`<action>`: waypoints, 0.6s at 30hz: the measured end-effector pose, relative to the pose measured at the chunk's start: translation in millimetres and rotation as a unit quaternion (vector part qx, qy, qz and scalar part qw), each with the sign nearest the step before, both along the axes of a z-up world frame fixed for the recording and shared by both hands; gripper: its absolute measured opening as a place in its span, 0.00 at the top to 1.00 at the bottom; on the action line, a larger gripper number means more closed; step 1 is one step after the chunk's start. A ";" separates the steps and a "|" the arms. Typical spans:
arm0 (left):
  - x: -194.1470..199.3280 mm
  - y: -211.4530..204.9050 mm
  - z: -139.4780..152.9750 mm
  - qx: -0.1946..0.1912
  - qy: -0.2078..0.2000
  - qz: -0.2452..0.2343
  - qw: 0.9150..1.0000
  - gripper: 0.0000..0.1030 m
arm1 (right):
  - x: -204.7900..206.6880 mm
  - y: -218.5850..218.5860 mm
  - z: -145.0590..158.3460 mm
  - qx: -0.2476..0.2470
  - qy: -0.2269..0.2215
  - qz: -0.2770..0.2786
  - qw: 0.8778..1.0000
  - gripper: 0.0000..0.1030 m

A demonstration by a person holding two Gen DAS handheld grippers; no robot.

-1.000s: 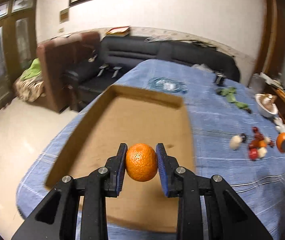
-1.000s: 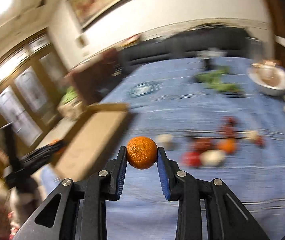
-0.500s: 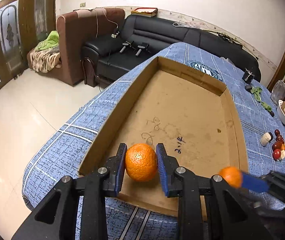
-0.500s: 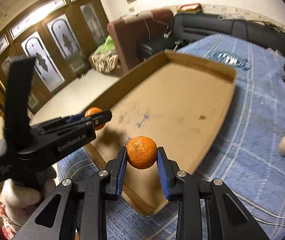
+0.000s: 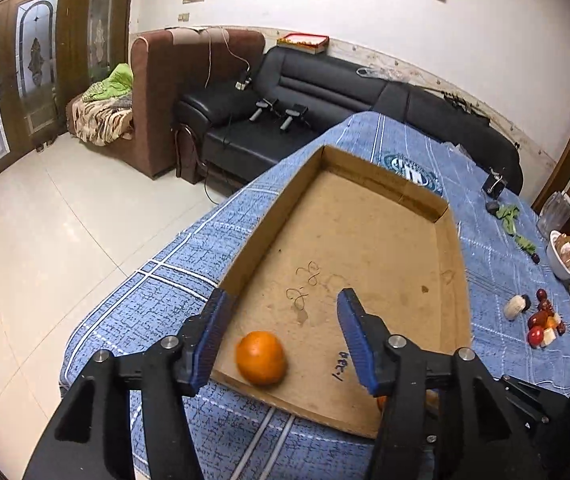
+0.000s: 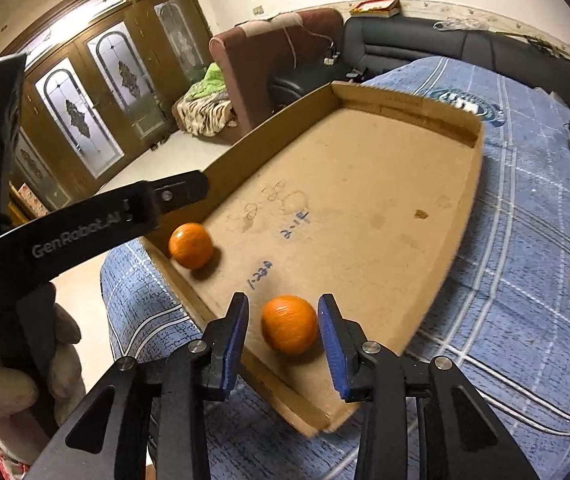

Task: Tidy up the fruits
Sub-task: 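Carry both oranges over the cardboard box and open both grippers to drop them, then return both grippers to the remaining fruits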

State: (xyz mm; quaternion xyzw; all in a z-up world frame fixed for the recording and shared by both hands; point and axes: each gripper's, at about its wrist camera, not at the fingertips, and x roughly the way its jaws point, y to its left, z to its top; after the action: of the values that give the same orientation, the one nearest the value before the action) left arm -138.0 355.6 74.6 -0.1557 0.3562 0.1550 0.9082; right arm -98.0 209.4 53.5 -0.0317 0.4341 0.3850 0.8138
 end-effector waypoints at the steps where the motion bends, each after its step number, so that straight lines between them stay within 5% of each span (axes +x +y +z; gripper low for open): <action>1: -1.2 -1.1 2.9 -0.001 -0.004 -0.001 1.000 0.45 | -2.6 -4.6 4.1 0.005 -0.002 -0.004 1.000 0.61; 7: 0.6 -29.1 19.0 -0.001 -0.019 -0.022 1.000 0.40 | -18.4 -58.4 26.6 0.038 -0.029 -0.043 0.998 0.58; 12: 12.7 -86.8 27.4 0.020 -0.018 -0.087 0.996 0.34 | -11.7 -131.1 24.5 0.038 -0.025 -0.105 0.993 0.57; 18: 34.8 -158.5 21.3 0.012 -0.005 -0.188 0.982 0.31 | 15.5 -247.8 7.6 0.026 -0.006 -0.233 0.972 0.57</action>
State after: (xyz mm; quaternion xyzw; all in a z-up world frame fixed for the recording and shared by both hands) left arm -103.2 197.1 95.9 -0.0761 0.3730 -0.0154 0.9246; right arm -82.6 -38.5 61.1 0.0891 0.4146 0.1952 0.8844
